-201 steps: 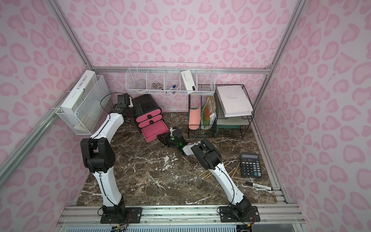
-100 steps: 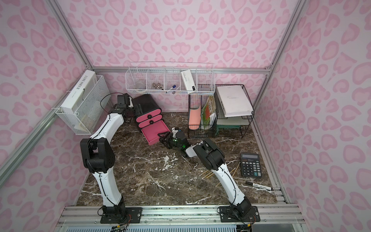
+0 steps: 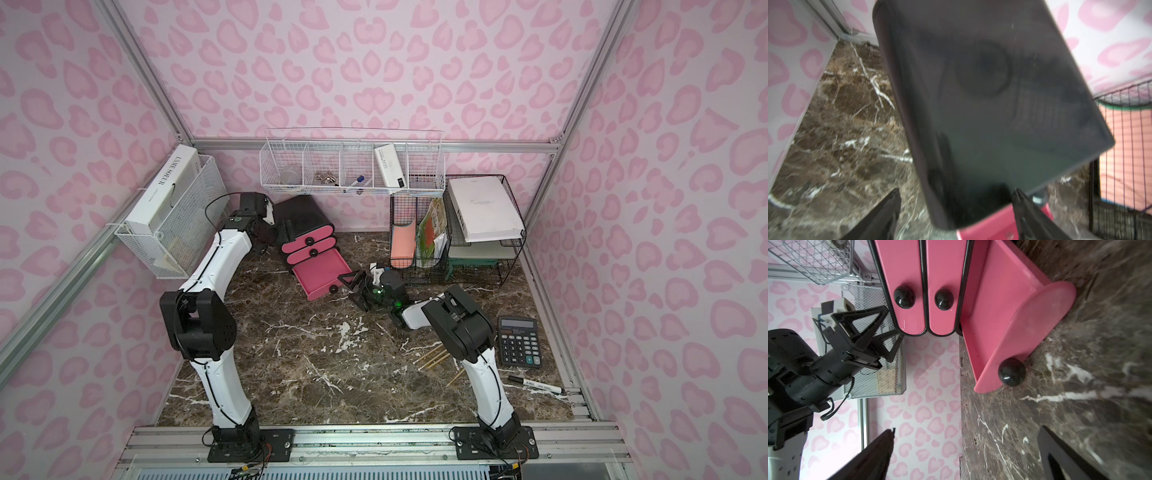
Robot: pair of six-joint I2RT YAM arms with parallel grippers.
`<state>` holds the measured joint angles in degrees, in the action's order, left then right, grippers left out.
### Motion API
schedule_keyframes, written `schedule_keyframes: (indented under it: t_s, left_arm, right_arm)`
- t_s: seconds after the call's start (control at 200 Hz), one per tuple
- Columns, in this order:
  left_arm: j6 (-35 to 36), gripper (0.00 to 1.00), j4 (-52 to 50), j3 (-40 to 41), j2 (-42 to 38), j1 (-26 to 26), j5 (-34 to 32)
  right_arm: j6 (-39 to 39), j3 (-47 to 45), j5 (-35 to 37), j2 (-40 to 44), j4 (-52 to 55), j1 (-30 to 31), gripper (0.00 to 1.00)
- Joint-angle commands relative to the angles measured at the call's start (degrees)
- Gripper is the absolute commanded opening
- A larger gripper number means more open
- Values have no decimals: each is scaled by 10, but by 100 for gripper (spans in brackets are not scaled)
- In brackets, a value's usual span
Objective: Please place the pencils in the drawer according to their color
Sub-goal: Open the drawer in the storage box, then pick up the pencil from the center of the board.
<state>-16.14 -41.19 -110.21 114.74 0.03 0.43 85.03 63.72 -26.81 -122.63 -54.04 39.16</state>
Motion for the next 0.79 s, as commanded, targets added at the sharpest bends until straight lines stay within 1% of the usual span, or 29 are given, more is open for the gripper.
schedule_keyframes:
  t_s: [0.0, 0.1, 0.15, 0.265, 0.36, 0.475, 0.625, 0.685, 0.79]
  left_arm:
    - [12, 88, -49, 5, -23, -1, 35]
    - [22, 91, -19, 36, -54, -8, 66]
    - [26, 98, -6, 54, -71, -17, 70]
    - [34, 99, -2, 79, -101, -47, 67]
    - [45, 99, -9, 95, -127, -79, 63]
    - [61, 99, -16, 127, -165, -127, 48]
    - [68, 99, -14, 193, -213, -204, 22]
    - [66, 99, -5, 223, -227, -237, 14]
    - [57, 99, 7, 264, -238, -298, -1]
  right_arm:
    - [-52, -26, -4, 47, 40, -9, 99]
    - [-101, -42, -5, 96, 106, -21, 99]
    - [-126, -48, -6, 119, 141, -30, 99]
    - [-191, -63, 6, 174, 242, -50, 99]
    - [-246, -75, 39, 225, 338, -69, 99]
    - [-307, -84, 106, 286, 471, -93, 99]
    - [-361, -92, 172, 342, 598, -130, 99]
    - [-375, -103, 184, 366, 625, -149, 99]
    - [-383, -140, 185, 410, 648, -189, 99]
